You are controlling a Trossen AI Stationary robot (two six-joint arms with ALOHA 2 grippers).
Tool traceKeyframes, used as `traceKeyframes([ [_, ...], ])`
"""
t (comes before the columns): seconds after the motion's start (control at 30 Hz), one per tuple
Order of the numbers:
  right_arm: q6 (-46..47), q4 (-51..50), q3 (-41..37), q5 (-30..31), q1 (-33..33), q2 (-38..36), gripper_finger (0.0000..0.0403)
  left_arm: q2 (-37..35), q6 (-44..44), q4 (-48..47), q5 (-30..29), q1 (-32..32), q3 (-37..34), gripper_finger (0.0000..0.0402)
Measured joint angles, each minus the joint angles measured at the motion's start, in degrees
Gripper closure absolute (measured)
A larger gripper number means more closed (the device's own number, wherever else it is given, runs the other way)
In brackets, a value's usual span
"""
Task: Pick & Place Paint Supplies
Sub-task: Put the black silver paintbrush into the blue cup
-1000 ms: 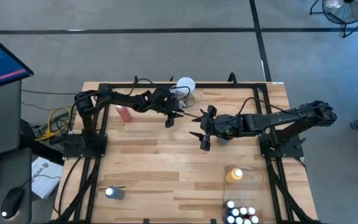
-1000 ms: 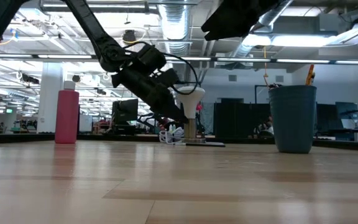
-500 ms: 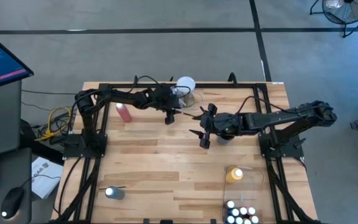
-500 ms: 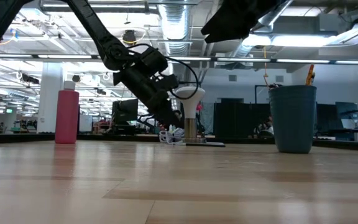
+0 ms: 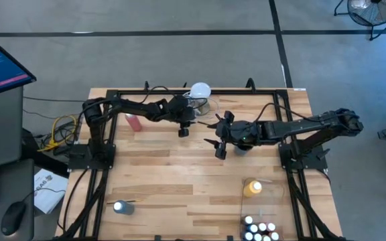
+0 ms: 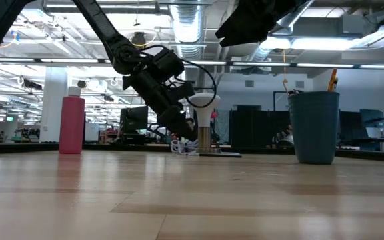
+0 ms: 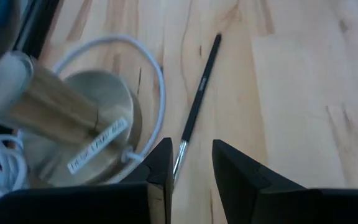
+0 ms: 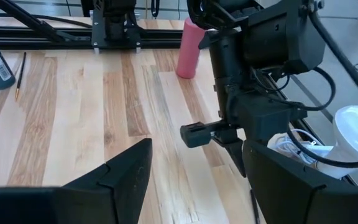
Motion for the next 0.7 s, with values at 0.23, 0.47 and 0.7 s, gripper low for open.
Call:
traceKeyframes([
  [0.23,0.5,0.0,0.0,-0.1,0.1,0.0,0.0159,4.8,0.2,0.0,1.7,-0.2,1.5,0.0325],
  [0.47,1.0,-0.3,0.0,-0.1,0.1,0.0,0.0159,8.8,0.2,0.8,-0.2,-1.3,4.6,0.0325],
  [0.7,1.0,-1.8,0.0,-0.1,0.1,0.0,0.0159,8.0,0.5,-0.8,-1.5,-1.5,4.5,0.0325],
])
